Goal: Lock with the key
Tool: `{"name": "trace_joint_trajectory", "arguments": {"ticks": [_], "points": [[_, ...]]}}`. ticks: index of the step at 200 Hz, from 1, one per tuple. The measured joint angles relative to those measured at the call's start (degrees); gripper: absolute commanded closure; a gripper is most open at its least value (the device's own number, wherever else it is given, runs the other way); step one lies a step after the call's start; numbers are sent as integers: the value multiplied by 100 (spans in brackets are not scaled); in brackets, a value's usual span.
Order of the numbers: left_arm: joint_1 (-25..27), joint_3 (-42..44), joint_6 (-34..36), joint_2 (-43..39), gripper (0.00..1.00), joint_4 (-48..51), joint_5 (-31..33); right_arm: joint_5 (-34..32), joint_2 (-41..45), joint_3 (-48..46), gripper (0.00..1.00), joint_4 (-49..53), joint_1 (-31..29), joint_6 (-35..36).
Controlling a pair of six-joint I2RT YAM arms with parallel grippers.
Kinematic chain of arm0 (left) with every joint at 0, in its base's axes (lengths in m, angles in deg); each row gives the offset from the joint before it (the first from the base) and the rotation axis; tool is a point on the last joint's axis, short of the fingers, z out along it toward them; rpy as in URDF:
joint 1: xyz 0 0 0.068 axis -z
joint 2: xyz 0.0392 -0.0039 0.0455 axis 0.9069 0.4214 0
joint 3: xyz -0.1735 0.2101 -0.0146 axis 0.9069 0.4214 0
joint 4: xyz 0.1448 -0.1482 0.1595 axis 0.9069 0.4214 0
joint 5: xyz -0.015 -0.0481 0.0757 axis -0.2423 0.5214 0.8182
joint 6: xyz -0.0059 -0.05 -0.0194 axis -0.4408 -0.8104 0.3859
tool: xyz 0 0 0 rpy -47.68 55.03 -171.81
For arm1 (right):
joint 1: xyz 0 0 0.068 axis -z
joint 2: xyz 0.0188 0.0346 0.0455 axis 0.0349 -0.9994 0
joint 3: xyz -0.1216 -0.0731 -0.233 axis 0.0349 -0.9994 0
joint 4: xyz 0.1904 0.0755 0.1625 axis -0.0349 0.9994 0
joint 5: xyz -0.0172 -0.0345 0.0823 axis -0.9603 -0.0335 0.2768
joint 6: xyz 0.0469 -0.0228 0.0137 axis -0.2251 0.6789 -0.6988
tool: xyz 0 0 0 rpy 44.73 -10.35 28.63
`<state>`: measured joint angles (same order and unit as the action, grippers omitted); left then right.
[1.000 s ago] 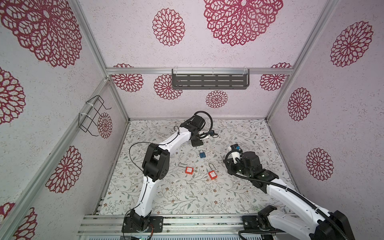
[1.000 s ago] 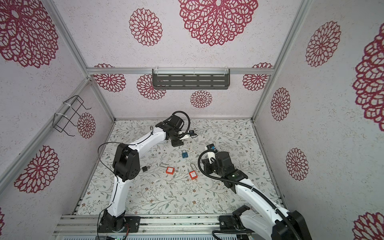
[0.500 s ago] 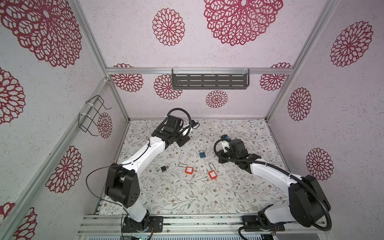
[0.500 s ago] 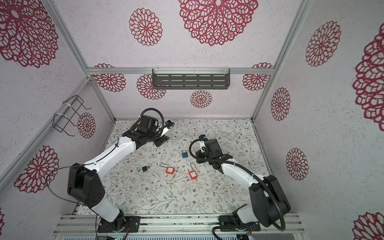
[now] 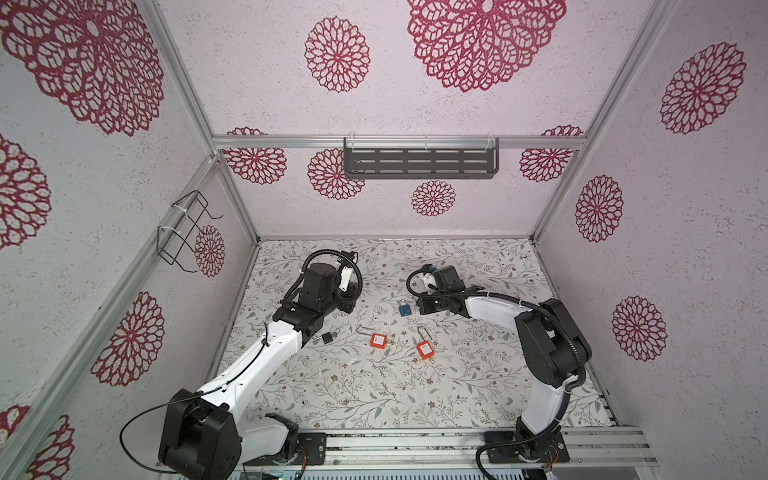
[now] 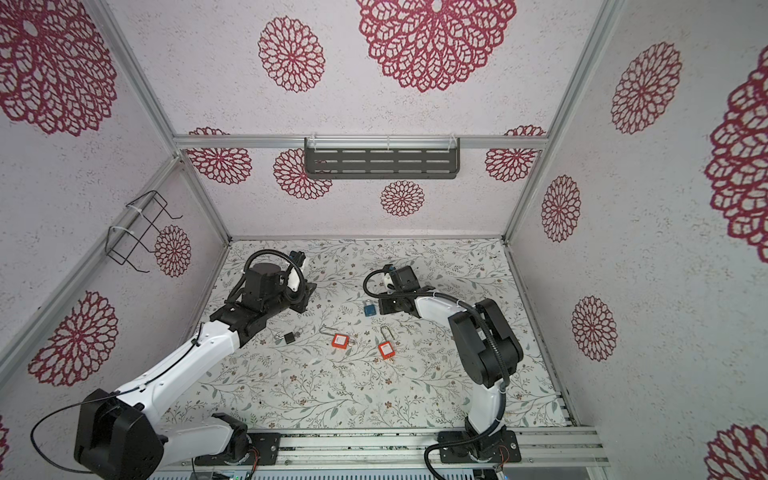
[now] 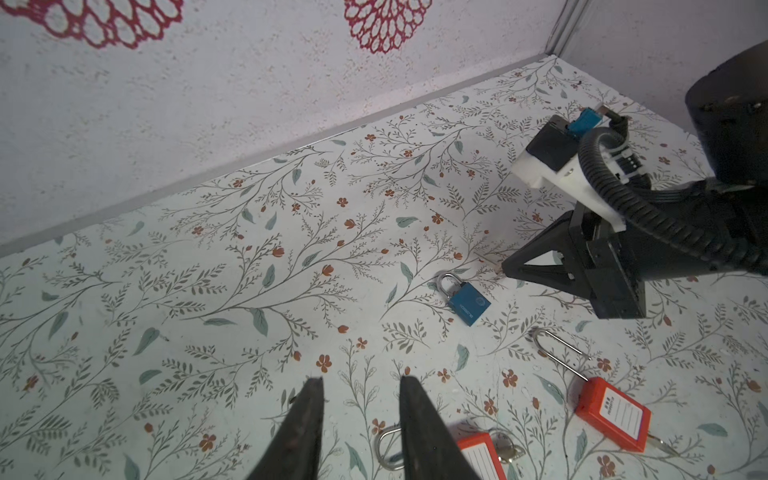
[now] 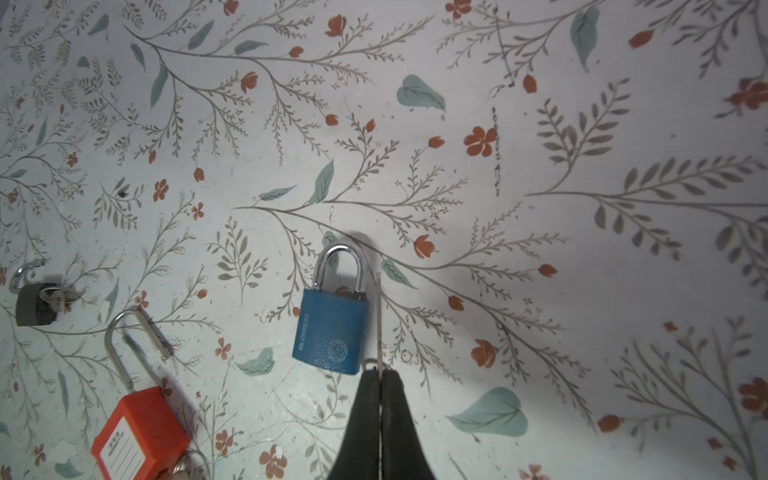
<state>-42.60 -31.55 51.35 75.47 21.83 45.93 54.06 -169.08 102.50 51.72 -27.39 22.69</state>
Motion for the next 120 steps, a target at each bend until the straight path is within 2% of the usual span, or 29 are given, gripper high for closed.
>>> {"name": "trace_joint_trajectory", "arguments": {"ticks": [34, 73, 97, 120], "points": [[-57, 22, -317, -103, 64, -68, 76, -39, -201, 70, 100, 136, 0, -11], [-63, 125, -367, -302, 62, -212, 164, -42, -387, 251, 99, 238, 4, -66], [-63, 254, -369, -308, 60, -332, 179, -50, -487, 363, 86, 323, 4, -116], [-63, 444, -367, -308, 54, -428, 179, -101, -503, 396, 70, 479, 4, -173]]}}
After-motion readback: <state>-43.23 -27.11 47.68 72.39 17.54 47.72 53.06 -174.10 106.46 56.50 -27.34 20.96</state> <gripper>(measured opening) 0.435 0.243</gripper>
